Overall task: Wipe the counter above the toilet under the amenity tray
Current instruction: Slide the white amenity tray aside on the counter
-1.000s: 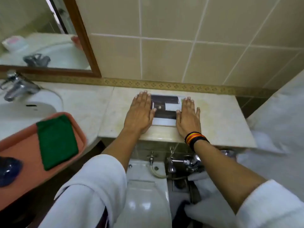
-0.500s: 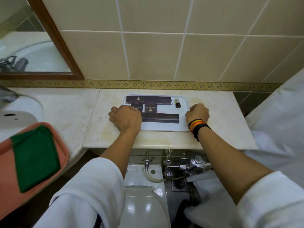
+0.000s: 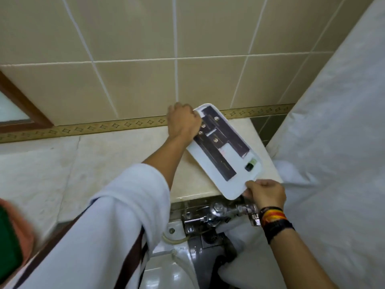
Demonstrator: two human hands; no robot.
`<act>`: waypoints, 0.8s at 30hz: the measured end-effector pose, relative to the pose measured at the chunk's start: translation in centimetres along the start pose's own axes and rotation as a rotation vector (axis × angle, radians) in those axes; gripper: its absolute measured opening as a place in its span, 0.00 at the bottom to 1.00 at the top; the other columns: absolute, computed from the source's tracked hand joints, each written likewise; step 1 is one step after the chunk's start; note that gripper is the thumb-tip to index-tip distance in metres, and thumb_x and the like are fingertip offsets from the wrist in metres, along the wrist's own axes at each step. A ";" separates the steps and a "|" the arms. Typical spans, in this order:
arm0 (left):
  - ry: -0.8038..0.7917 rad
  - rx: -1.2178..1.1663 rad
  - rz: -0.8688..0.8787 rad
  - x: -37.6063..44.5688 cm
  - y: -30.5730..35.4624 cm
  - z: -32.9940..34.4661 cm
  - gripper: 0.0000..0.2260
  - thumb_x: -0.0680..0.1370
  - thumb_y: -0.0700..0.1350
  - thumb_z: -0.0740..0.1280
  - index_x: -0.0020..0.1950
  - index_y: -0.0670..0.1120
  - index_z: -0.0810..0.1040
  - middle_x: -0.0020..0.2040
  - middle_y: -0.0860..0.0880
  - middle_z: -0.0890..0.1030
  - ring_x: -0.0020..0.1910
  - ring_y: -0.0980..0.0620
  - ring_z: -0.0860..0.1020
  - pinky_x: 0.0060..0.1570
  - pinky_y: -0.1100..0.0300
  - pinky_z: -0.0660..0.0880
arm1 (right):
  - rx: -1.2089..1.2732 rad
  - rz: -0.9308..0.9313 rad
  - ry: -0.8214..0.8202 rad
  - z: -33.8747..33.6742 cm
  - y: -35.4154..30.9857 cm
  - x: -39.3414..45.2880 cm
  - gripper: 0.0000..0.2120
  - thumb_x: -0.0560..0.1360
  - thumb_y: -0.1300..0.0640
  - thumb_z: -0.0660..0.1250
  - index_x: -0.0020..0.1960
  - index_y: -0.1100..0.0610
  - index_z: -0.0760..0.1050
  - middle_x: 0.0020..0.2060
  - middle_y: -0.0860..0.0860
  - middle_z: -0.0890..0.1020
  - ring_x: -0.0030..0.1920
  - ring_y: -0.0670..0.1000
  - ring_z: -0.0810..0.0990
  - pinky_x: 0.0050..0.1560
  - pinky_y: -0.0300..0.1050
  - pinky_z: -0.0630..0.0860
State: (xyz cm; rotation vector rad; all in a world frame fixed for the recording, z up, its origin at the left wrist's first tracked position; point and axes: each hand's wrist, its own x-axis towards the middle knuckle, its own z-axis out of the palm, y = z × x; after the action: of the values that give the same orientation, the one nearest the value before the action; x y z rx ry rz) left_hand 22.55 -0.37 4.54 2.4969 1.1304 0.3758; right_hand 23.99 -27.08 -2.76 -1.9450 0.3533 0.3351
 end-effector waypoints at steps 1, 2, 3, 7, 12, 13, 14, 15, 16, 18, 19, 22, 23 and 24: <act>-0.048 0.012 0.069 0.7 1.4 0.9 0.19 0.83 0.48 0.56 0.66 0.41 0.80 0.65 0.38 0.78 0.67 0.39 0.72 0.68 0.47 0.70 | 0.068 0.047 0.007 -0.8 0.6 0.2 0.06 0.68 0.66 0.77 0.43 0.65 0.82 0.29 0.57 0.86 0.29 0.55 0.87 0.45 0.53 0.87; -0.101 0.026 0.130 1.4 2.9 1.9 0.20 0.83 0.48 0.56 0.67 0.41 0.80 0.66 0.38 0.77 0.68 0.38 0.72 0.69 0.47 0.70 | 0.129 0.083 0.015 -1.6 1.0 0.5 0.07 0.68 0.68 0.77 0.44 0.67 0.81 0.32 0.61 0.86 0.29 0.57 0.86 0.44 0.54 0.87; -0.149 0.042 0.182 2.0 4.3 3.0 0.20 0.84 0.48 0.56 0.68 0.42 0.79 0.67 0.38 0.76 0.68 0.38 0.71 0.70 0.47 0.69 | 0.170 0.108 0.025 -2.3 1.3 0.8 0.07 0.69 0.69 0.77 0.45 0.68 0.80 0.34 0.63 0.86 0.29 0.57 0.86 0.42 0.53 0.87; -0.286 0.083 0.336 4.2 8.3 7.1 0.21 0.84 0.49 0.55 0.73 0.44 0.76 0.70 0.38 0.74 0.71 0.38 0.69 0.72 0.48 0.67 | 0.255 0.142 0.087 -3.4 2.0 2.4 0.11 0.69 0.70 0.77 0.49 0.72 0.80 0.37 0.67 0.86 0.32 0.59 0.85 0.40 0.51 0.87; -0.379 0.107 0.395 5.3 8.9 10.1 0.19 0.84 0.47 0.56 0.71 0.43 0.77 0.68 0.37 0.79 0.68 0.38 0.75 0.66 0.49 0.71 | 0.360 0.154 0.133 -2.7 2.1 3.7 0.15 0.70 0.71 0.78 0.52 0.73 0.78 0.40 0.68 0.85 0.32 0.59 0.86 0.30 0.41 0.84; -0.357 0.082 0.395 5.2 8.5 10.3 0.18 0.84 0.47 0.56 0.69 0.42 0.78 0.65 0.37 0.81 0.64 0.37 0.78 0.62 0.49 0.74 | 0.370 0.154 0.129 -2.6 2.2 3.8 0.15 0.70 0.70 0.79 0.52 0.72 0.78 0.40 0.68 0.85 0.31 0.58 0.86 0.31 0.40 0.83; -0.319 0.049 0.395 4.8 7.9 10.4 0.18 0.84 0.47 0.57 0.67 0.43 0.79 0.62 0.38 0.82 0.61 0.36 0.80 0.59 0.48 0.76 | 0.379 0.154 0.121 -2.6 2.2 3.8 0.15 0.70 0.69 0.79 0.52 0.72 0.78 0.40 0.67 0.85 0.30 0.56 0.86 0.31 0.40 0.83; -0.264 0.012 0.406 4.3 7.3 10.5 0.17 0.83 0.46 0.57 0.67 0.43 0.78 0.61 0.38 0.83 0.60 0.36 0.80 0.57 0.48 0.77 | 0.387 0.153 0.107 -2.6 2.3 3.9 0.15 0.70 0.68 0.80 0.52 0.71 0.79 0.39 0.66 0.86 0.29 0.53 0.86 0.31 0.40 0.83; -0.204 -0.016 0.431 3.7 6.6 10.6 0.18 0.83 0.46 0.57 0.69 0.43 0.77 0.63 0.39 0.82 0.62 0.37 0.80 0.60 0.48 0.76 | 0.385 0.146 0.100 -2.5 2.4 3.9 0.15 0.70 0.67 0.80 0.51 0.69 0.79 0.38 0.65 0.86 0.29 0.52 0.86 0.31 0.39 0.83; -0.113 -0.005 0.496 2.2 5.0 10.7 0.21 0.85 0.47 0.55 0.77 0.43 0.72 0.73 0.41 0.77 0.72 0.41 0.75 0.73 0.49 0.69 | 0.250 0.056 0.157 -2.3 2.7 3.4 0.13 0.70 0.60 0.82 0.47 0.62 0.79 0.34 0.58 0.86 0.29 0.50 0.86 0.29 0.34 0.80; -0.085 0.037 0.519 1.5 4.2 10.6 0.23 0.86 0.48 0.53 0.81 0.43 0.67 0.79 0.42 0.71 0.78 0.43 0.69 0.79 0.49 0.62 | 0.109 -0.040 0.224 -2.1 2.8 2.9 0.14 0.70 0.54 0.81 0.45 0.58 0.78 0.33 0.54 0.85 0.31 0.51 0.86 0.31 0.30 0.78; -0.005 0.166 0.550 0.8 1.9 9.6 0.27 0.87 0.51 0.47 0.85 0.43 0.53 0.86 0.43 0.54 0.85 0.45 0.51 0.84 0.47 0.48 | -0.187 -0.457 0.312 -1.0 2.2 0.8 0.12 0.78 0.45 0.71 0.54 0.53 0.76 0.43 0.50 0.81 0.45 0.52 0.81 0.46 0.43 0.80; 0.022 0.181 0.550 0.7 1.1 9.0 0.27 0.87 0.51 0.47 0.85 0.42 0.52 0.86 0.43 0.52 0.86 0.44 0.50 0.84 0.46 0.47 | -0.233 -0.595 0.286 -0.3 1.9 0.4 0.13 0.81 0.46 0.66 0.60 0.53 0.75 0.51 0.52 0.81 0.52 0.51 0.79 0.53 0.50 0.80; 0.048 0.191 0.547 0.6 0.5 8.4 0.27 0.87 0.51 0.48 0.85 0.42 0.52 0.86 0.42 0.51 0.86 0.44 0.49 0.84 0.45 0.47 | -0.279 -0.712 0.235 0.6 1.4 0.3 0.15 0.83 0.49 0.62 0.67 0.53 0.73 0.61 0.54 0.79 0.61 0.51 0.77 0.62 0.55 0.78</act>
State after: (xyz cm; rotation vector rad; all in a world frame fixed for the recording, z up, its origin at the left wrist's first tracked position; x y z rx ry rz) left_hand 26.49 -2.11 -2.70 2.9614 0.4946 0.4915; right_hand 23.66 -27.07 -4.23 -2.2437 -0.2620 -0.3267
